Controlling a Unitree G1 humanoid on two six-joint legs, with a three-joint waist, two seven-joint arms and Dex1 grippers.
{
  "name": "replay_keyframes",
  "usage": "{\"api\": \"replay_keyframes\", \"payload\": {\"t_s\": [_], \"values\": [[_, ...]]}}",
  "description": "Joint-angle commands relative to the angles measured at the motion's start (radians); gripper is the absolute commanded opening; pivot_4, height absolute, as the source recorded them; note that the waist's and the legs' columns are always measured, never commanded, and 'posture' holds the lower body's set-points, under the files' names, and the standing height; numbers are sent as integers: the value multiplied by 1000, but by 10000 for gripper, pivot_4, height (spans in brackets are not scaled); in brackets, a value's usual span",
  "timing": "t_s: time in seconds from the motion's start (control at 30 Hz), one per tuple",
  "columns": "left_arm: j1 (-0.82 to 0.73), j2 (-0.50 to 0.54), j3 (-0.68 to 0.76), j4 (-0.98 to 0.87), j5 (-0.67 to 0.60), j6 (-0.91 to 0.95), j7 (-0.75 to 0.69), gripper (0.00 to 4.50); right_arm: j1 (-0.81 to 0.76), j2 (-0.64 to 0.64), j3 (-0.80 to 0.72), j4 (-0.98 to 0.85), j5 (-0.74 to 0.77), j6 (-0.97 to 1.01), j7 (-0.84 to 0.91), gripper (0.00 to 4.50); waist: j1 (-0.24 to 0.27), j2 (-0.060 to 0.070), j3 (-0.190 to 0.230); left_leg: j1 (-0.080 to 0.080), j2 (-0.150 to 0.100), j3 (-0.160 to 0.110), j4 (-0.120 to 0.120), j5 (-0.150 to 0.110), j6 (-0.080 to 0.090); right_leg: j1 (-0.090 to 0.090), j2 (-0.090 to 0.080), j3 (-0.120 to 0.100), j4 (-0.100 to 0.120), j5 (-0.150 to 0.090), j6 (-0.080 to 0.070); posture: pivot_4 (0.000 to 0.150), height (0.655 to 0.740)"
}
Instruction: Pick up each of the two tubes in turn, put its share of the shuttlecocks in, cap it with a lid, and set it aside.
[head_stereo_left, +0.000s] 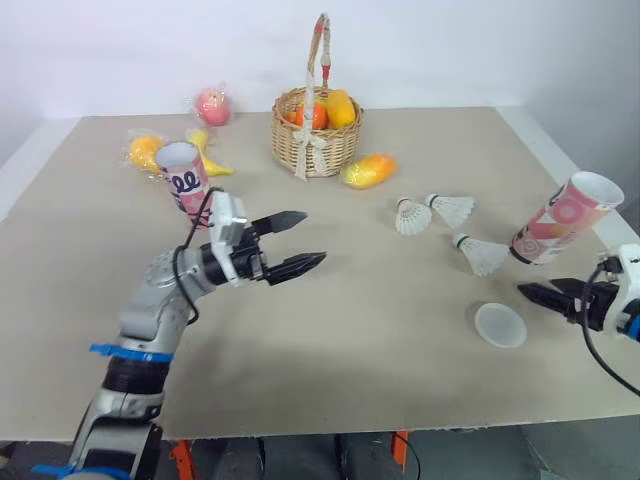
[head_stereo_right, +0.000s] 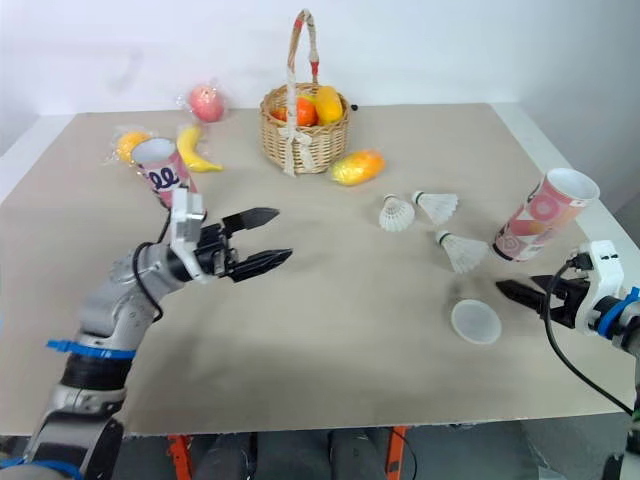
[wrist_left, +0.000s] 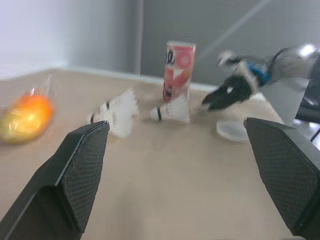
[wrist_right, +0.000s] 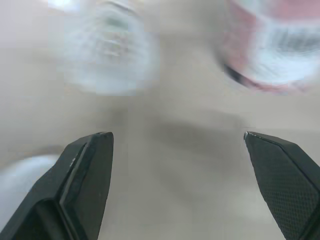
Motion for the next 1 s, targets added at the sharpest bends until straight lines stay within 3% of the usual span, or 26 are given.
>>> {"api": "replay_keyframes", "payload": {"t_s": [0.03,0.27,0.5,0.73,0.87,1.0], "values": [[54,22,65,-87,-13,24,84,45000,21,-24,-71,-251,111,10,66,44607,-1,0,0,0,0,0,0,0,0,0,0,0,0,0,0,1500,7400],[224,48,235,-210,-34,86,301,45000,-121,111,190,-518,172,23,38,44607,-6,-5,2,2,2,0,1,1,0,0,2,0,0,6,-1,1500,7400],[414,55,316,-312,44,65,466,45000,-346,349,389,-366,92,-55,-40,44607,12,-6,3,-2,1,0,0,3,-4,-1,0,0,-6,8,1,1500,7400],[392,46,267,-241,181,-20,566,45000,-408,481,475,-298,15,-124,-104,44607,31,-6,3,-4,1,0,-3,3,-4,-3,0,0,-6,8,0,1500,7400],[303,6,281,-150,229,-8,685,45000,-399,543,486,-328,5,-132,-165,44607,31,-6,3,-4,1,0,-4,3,-4,-3,0,0,-6,8,0,1500,7400],[217,16,264,-67,244,6,699,45000,-370,565,489,-375,4,-124,-205,44607,31,-6,3,-3,1,0,-4,4,-5,-3,1,0,-6,8,0,1500,7400]]}}
